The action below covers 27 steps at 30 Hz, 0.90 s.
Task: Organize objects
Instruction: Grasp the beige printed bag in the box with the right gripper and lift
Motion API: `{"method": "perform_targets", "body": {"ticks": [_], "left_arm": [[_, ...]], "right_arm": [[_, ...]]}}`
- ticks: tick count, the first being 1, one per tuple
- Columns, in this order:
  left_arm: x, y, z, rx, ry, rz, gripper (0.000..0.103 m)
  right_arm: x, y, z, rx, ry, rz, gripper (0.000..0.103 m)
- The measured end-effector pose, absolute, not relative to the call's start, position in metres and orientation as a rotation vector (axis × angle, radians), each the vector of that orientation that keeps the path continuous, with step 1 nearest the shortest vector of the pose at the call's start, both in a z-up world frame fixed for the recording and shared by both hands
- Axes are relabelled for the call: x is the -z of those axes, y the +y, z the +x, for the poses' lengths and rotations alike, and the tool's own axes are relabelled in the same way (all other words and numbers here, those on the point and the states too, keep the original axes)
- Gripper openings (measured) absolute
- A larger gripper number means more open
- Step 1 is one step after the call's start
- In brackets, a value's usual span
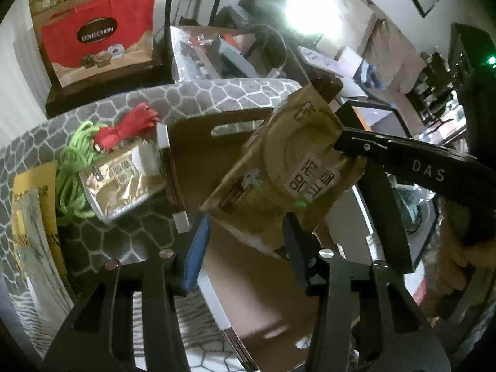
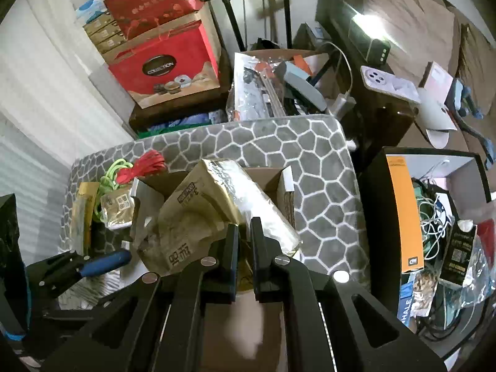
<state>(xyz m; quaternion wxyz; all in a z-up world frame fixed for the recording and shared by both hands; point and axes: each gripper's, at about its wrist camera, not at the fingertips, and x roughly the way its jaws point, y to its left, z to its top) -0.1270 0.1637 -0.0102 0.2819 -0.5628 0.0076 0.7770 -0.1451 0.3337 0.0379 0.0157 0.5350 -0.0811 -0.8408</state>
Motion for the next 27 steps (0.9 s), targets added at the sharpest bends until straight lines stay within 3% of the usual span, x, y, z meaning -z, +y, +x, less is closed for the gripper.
{"method": "perform_targets", "body": {"ticks": [9,10,13,14,27], "left_arm": [[0.022,0.187,-0.124,-2.112,0.158,-1.549,0.046],[0.023,0.188,-0.124,-2.126,0.164,-1.549,0.041],[0.028,0.187,-0.127,-2.127,0.162,-1.554,0.005],[0.029,0.187,-0.128,-2.127,0.156,-1.555,0.000],[-0.010,0.172,-0.136,-2.153,0.140,-1.450,0.001]], "right_arm": [[-0.037,0.332,-0.151,2.606,-0.242,1.685,0.005],[-0.037,0.332,-0.151,2.605,-0.241,1.686,0.005],[-0.037,0.332,-0.152,2.603,-0.235,1.688,0.005],[-0.036,0.331,-0.153,2.601,-0.232,1.691,0.005],[-0.034,0.330,-0.148,2.550,-0.269,1.709,0.005]]}}
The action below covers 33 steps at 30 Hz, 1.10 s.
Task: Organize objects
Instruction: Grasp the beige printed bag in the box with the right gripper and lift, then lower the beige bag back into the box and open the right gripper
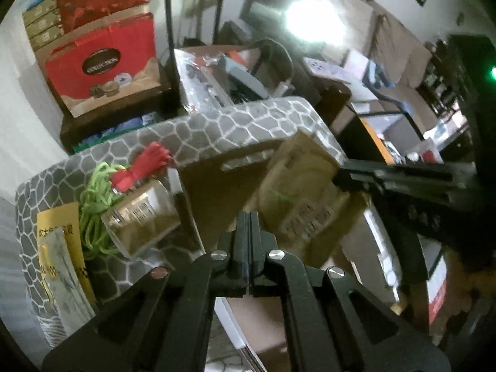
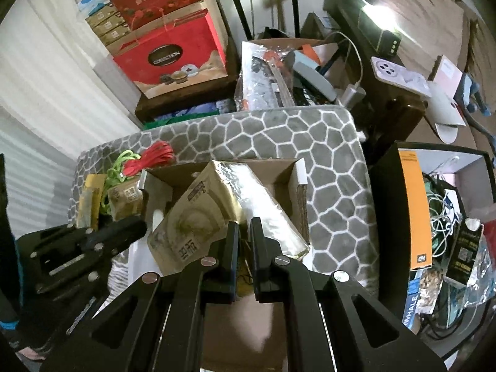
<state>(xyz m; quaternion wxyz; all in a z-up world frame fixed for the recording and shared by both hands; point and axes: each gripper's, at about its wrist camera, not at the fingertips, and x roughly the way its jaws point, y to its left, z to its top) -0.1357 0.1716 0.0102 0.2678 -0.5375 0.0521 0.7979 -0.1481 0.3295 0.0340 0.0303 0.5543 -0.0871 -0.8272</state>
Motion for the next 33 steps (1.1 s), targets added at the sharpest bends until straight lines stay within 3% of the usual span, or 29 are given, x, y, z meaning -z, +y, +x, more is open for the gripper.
{"method": "perform_targets", "body": {"ticks": [1,3,4,5,21,24,27,31,33], "left_arm": [[-0.008,0.173,-0.133,-2.138,0.137,-1.461,0.005],[-0.002,0.175,-0.125,-2.103,0.124,-1.483,0.024],[0.003,0.175,-0.123,-2.089,0.107,-1.498,0.042],[0.006,0.174,-0.120,-2.079,0.085,-1.508,0.050],[0.043,0.182,-0.138,-1.903,-0.199,-1.665,0.052],[0.041,0.187,-0.139,-1.899,-0.207,-1.645,0.062],[0.040,0.188,-0.143,-1.906,-0.226,-1.647,0.059],[0.042,0.192,-0.144,-1.906,-0.209,-1.648,0.042],[0.044,0.195,-0.143,-1.903,-0.204,-1.657,0.040]], "right_arm": [[-0.035,0.330,-0.148,2.554,-0.269,1.710,0.005],[-0.036,0.331,-0.149,2.562,-0.283,1.713,0.005],[-0.037,0.332,-0.150,2.567,-0.285,1.711,0.005],[-0.039,0.332,-0.150,2.572,-0.283,1.710,0.005],[-0.056,0.359,-0.130,2.626,-0.333,1.683,0.005],[-0.053,0.361,-0.129,2.622,-0.342,1.691,0.005],[-0.052,0.362,-0.129,2.620,-0.337,1.696,0.005],[-0.051,0.361,-0.129,2.620,-0.320,1.700,0.005],[-0.050,0.360,-0.130,2.623,-0.302,1.705,0.005]]}}
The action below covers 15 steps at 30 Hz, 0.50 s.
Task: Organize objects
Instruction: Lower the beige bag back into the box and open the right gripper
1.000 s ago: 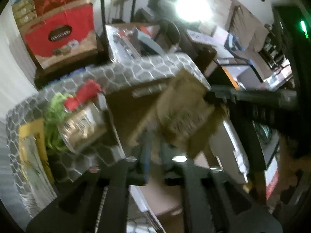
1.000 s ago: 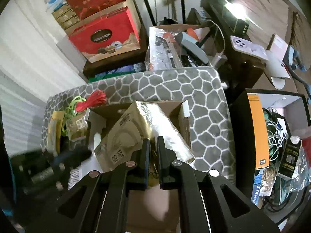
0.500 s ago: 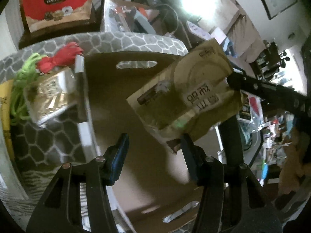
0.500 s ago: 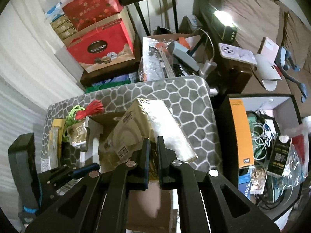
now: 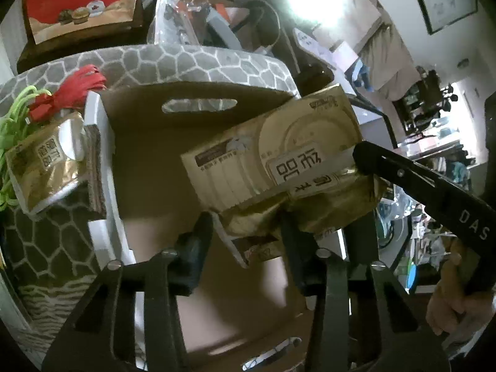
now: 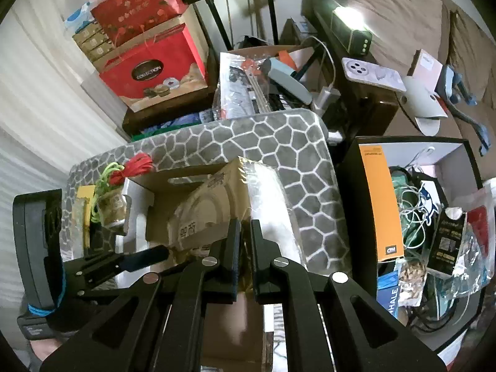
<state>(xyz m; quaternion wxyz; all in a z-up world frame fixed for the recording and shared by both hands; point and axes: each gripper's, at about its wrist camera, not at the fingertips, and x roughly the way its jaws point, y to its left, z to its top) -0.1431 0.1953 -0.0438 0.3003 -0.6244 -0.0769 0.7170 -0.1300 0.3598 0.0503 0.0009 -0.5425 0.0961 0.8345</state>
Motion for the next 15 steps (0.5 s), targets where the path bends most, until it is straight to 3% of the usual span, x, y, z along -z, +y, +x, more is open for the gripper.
{"method": "perform_targets", "body": {"ticks": [5,6,7,8,15], "left_arm": [[0.050,0.199,-0.144,-1.909,-0.220,-1.673,0.040],[0.050,0.199,-0.145,-1.909,-0.233,-1.670,0.036],[0.049,0.199,-0.145,-1.911,-0.247,-1.658,0.016],[0.047,0.200,-0.146,-1.907,-0.242,-1.641,0.005],[0.027,0.198,-0.146,-1.965,-0.178,-1.568,0.000]], "right_arm": [[-0.046,0.354,-0.133,-2.590,0.187,-1.675,0.019],[-0.045,0.354,-0.133,-2.586,0.178,-1.678,0.021],[-0.043,0.354,-0.134,-2.581,0.167,-1.683,0.022],[-0.042,0.354,-0.134,-2.578,0.160,-1.685,0.021],[-0.043,0.347,-0.134,-2.607,0.152,-1.687,0.006]]}}
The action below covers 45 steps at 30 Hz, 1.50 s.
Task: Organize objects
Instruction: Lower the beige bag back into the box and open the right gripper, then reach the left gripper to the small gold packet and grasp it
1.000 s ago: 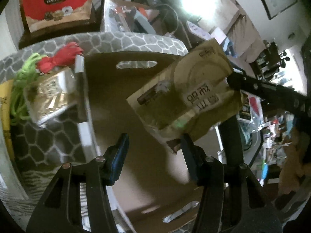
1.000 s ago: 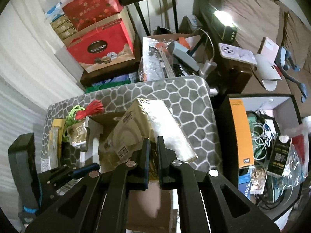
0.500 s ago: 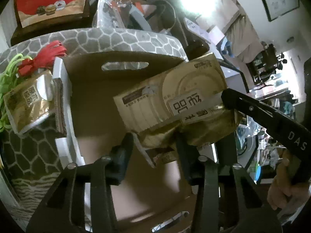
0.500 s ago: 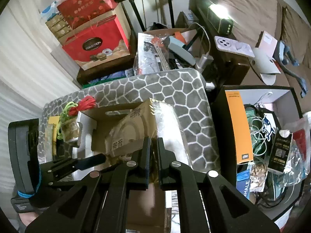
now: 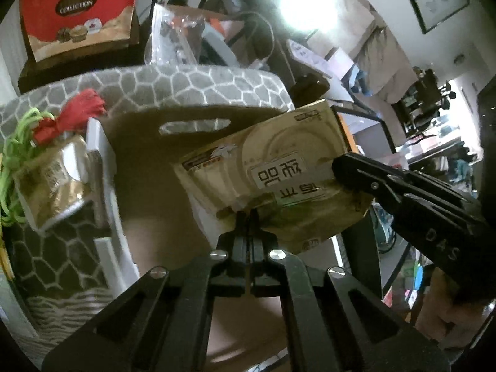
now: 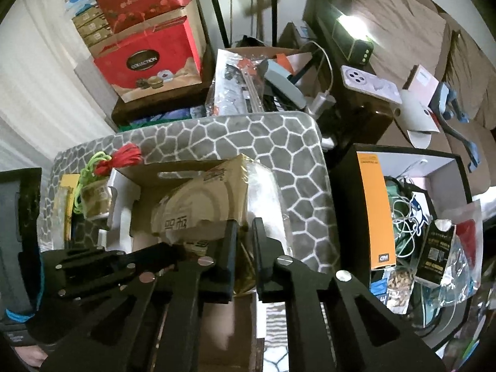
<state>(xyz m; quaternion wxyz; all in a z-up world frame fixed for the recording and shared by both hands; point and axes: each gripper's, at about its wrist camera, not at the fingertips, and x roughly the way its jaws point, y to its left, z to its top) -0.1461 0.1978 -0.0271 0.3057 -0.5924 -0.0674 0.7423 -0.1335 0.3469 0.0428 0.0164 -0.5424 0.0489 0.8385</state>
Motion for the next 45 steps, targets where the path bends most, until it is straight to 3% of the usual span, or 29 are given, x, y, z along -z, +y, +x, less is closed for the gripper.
{"method": "perform_targets", "body": {"ticks": [13,24,25,29,30,31,34,45], "left_arm": [[0.007,0.177,-0.153,-2.050,-0.099,-1.515,0.000],[0.003,0.176,-0.143,-2.063,-0.078,-1.510,0.001],[0.002,0.173,-0.143,-2.062,-0.082,-1.506,0.002],[-0.004,0.162,-0.139,-2.088,-0.065,-1.480,0.024],[-0.005,0.159,-0.138,-2.094,-0.061,-1.476,0.024],[-0.005,0.157,-0.138,-2.096,-0.058,-1.474,0.024],[-0.006,0.152,-0.134,-2.099,-0.044,-1.477,0.024],[-0.009,0.137,-0.129,-2.139,-0.019,-1.462,0.025]], "right_arm": [[-0.021,0.338,-0.146,-2.647,0.357,-1.736,0.004],[0.003,0.334,-0.149,-2.616,0.279,-1.731,0.004],[0.003,0.337,-0.149,-2.617,0.292,-1.730,0.006],[-0.001,0.336,-0.144,-2.645,0.275,-1.695,0.022],[-0.003,0.334,-0.143,-2.664,0.259,-1.688,0.031],[-0.004,0.330,-0.142,-2.674,0.228,-1.684,0.033],[-0.002,0.317,-0.140,-2.676,0.113,-1.680,0.033],[0.015,0.311,-0.145,-2.658,0.084,-1.711,0.029]]}}
